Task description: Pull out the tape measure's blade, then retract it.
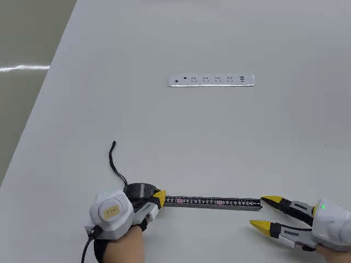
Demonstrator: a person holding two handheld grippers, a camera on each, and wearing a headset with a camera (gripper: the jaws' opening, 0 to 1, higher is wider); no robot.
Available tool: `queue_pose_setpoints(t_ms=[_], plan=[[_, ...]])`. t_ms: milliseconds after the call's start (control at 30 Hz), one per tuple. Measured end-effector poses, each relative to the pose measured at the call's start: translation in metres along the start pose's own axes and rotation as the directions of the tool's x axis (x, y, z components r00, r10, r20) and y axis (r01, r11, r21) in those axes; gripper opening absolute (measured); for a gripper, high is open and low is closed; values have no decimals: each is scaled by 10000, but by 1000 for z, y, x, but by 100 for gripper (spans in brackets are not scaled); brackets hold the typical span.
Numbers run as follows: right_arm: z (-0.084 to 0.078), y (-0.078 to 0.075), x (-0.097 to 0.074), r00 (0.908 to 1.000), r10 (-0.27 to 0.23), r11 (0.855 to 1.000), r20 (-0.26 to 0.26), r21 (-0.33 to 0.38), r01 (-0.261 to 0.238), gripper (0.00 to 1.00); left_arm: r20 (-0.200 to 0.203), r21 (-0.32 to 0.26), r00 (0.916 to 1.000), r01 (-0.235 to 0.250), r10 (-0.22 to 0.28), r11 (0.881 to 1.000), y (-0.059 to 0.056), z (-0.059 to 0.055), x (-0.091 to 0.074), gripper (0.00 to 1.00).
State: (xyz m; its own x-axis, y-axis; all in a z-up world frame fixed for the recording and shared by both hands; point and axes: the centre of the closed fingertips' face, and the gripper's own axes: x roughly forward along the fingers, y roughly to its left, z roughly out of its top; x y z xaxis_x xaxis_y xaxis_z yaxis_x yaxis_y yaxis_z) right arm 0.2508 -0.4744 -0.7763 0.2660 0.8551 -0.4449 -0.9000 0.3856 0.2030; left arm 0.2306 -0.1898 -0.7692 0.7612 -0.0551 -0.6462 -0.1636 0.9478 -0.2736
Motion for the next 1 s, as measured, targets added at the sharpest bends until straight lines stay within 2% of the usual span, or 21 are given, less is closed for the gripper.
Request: queue_pose_setpoints(t_ms=[233,367,1000], plan=[[1,-5,1,10000,75,9995,-51,-314,-77,37,10,9,10000,-14,14,10000,0,0,0,66],[1,-5,2,9997,168,9984,-147,-531,-176,28,4,13,10000,-24,24,10000,0,0,0,66],[1,-13,6,9993,355,9958,-92,-837,-361,16,27,24,10000,-31,31,10000,0,0,1,66]])
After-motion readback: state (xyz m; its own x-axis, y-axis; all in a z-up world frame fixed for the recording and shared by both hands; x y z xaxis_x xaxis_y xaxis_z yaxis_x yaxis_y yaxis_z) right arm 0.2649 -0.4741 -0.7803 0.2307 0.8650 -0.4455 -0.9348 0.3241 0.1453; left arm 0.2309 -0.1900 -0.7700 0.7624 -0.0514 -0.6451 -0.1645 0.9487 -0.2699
